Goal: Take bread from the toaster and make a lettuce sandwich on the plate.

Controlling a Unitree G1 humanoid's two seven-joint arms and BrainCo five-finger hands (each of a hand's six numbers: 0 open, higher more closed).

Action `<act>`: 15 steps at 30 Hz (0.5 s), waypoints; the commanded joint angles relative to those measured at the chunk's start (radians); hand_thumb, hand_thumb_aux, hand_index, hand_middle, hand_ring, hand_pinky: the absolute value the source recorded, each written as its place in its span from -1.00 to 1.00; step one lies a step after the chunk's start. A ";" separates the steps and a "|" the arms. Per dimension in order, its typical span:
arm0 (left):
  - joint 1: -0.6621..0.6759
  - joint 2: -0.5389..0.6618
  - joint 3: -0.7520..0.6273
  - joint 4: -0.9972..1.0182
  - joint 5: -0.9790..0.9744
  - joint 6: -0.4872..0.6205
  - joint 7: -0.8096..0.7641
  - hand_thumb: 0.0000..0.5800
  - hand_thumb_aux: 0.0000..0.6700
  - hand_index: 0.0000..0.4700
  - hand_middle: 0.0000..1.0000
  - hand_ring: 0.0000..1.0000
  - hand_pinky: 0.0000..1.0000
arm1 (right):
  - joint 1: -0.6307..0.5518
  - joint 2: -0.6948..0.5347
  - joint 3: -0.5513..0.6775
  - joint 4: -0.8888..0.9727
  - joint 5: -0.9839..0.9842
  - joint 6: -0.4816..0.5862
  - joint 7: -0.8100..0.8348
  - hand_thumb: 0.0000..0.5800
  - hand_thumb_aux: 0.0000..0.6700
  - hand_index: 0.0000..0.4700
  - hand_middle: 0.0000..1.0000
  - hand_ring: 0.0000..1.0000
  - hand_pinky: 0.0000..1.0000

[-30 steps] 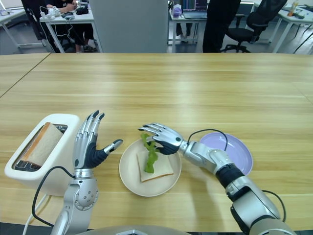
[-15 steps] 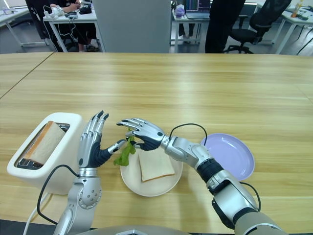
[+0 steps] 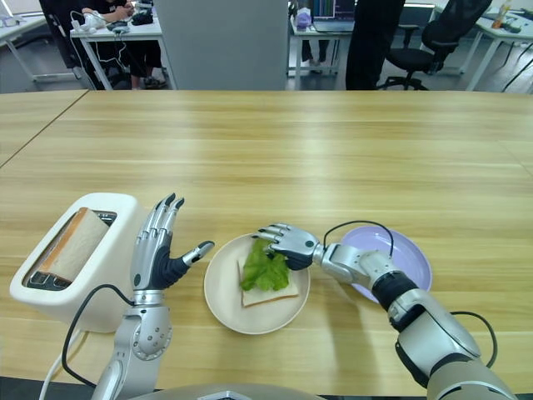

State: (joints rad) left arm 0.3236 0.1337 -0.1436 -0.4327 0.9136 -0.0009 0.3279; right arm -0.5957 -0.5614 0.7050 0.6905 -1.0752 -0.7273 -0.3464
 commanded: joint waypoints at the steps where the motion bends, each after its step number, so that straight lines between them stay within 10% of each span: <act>1: 0.001 0.005 0.007 0.019 -0.013 0.001 0.005 -1.00 -1.00 -1.00 -1.00 -1.00 -1.00 | -0.012 -0.008 -0.001 -0.030 -0.016 0.030 0.003 1.00 1.00 0.96 -1.00 -1.00 -1.00; 2: 0.001 0.006 0.006 0.020 -0.013 0.001 0.005 -1.00 -1.00 -1.00 -1.00 -1.00 -1.00 | -0.017 -0.010 0.002 -0.028 -0.026 0.042 0.004 -1.00 -1.00 -1.00 -1.00 -1.00 -1.00; 15: -0.016 0.025 0.009 0.026 -0.024 -0.004 -0.003 -1.00 -1.00 -1.00 -1.00 -1.00 -1.00 | 0.036 -0.109 -0.080 -0.286 -0.004 0.106 0.060 -1.00 -1.00 -1.00 -1.00 -1.00 -1.00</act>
State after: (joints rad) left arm 0.3086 0.1548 -0.1316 -0.4293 0.8951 -0.0080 0.3350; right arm -0.5775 -0.6414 0.6578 0.4643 -1.0842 -0.6348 -0.3175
